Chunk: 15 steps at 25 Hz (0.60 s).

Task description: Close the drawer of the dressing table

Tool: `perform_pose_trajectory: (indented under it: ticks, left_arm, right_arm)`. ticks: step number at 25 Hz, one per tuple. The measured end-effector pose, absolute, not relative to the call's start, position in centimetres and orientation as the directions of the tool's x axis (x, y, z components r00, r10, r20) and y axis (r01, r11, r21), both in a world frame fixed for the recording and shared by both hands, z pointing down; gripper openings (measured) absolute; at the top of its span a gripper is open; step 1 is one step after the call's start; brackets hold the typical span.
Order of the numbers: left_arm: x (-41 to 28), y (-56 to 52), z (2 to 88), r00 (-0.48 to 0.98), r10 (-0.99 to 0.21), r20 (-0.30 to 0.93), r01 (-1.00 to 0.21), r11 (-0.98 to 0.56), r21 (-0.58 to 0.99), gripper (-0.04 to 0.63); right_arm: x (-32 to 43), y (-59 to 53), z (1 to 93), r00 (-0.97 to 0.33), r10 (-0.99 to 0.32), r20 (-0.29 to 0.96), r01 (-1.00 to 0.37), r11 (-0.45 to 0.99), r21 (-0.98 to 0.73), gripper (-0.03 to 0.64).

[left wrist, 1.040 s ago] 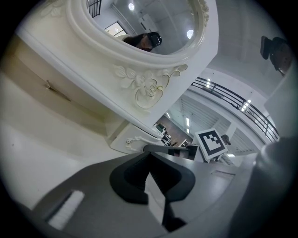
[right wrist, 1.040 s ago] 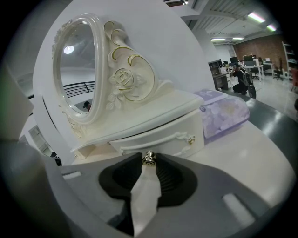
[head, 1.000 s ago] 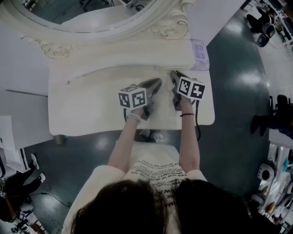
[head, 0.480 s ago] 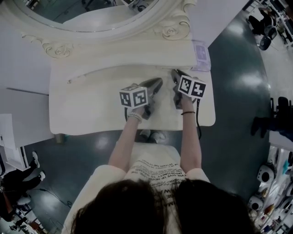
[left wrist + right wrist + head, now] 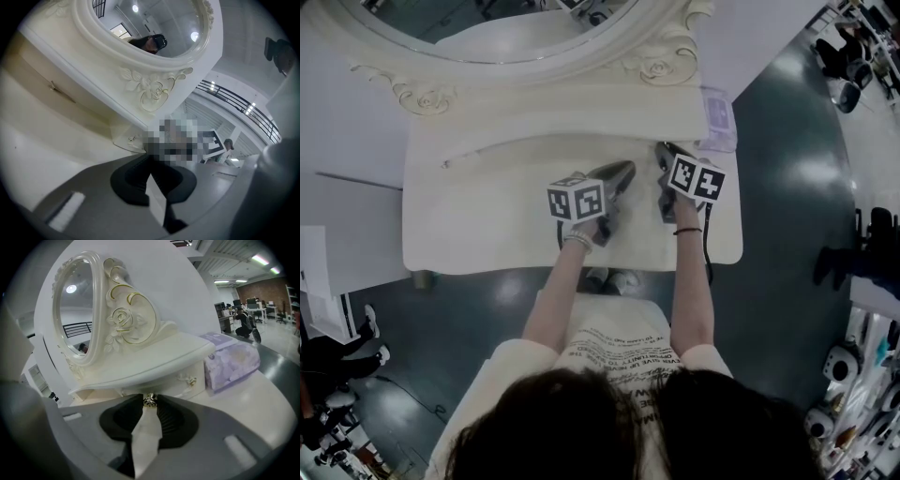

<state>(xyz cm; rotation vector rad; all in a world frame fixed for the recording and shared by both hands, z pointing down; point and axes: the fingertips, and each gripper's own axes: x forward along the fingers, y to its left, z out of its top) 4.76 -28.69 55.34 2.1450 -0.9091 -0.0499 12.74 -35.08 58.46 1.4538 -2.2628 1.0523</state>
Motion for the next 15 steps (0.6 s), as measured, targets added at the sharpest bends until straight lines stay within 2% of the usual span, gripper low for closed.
perform_pose_trajectory:
  ticks: [15]
  left_arm:
    - [4.92, -28.84, 55.74, 0.75, -0.612, 0.251, -0.581, -0.428, 0.692, 0.005]
  right_arm:
    - [12.69, -35.19, 58.45, -0.473, -0.69, 0.547, -0.864, 0.244, -0.44, 0.1]
